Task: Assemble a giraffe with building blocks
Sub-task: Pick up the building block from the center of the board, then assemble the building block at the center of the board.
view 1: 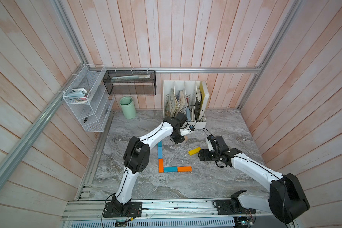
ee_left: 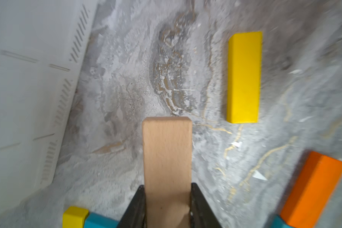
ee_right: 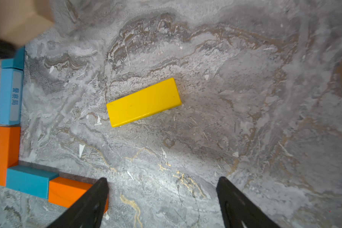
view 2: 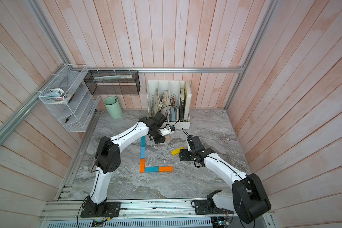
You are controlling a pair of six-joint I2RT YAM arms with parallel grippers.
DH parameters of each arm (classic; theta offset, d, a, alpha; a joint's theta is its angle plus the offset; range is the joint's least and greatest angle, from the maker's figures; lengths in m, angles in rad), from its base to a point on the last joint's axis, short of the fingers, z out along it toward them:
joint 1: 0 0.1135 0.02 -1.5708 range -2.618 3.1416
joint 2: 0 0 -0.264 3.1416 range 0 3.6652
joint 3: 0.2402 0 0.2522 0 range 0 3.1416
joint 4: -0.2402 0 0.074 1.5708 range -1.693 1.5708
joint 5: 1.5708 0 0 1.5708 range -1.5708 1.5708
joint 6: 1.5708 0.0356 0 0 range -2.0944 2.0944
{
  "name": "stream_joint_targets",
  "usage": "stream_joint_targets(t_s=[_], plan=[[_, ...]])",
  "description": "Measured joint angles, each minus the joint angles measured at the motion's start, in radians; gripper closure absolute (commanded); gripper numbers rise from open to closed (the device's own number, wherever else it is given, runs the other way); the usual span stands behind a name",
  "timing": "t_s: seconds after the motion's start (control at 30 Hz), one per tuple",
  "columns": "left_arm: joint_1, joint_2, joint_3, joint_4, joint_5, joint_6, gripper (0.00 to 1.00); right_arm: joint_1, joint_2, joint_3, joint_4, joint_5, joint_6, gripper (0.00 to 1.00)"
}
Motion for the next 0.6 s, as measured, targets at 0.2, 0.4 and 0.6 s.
stream_joint_targets(t_s=[0.2, 0.4, 0.6], plan=[[-0.127, -0.327, -0.217, 0.003, -0.018, -0.21, 0.98, 0.013, 0.0, 0.015, 0.003, 0.027, 0.002, 0.13], [-0.209, -0.439, -0.465, -0.05, -0.043, -0.454, 0.98, 0.06, 0.0, 0.015, 0.005, 0.032, 0.019, 0.13], [-0.212, -0.554, -0.705, -0.084, -0.1, -0.679, 0.97, 0.096, 0.0, 0.015, 0.003, 0.039, 0.04, 0.13]])
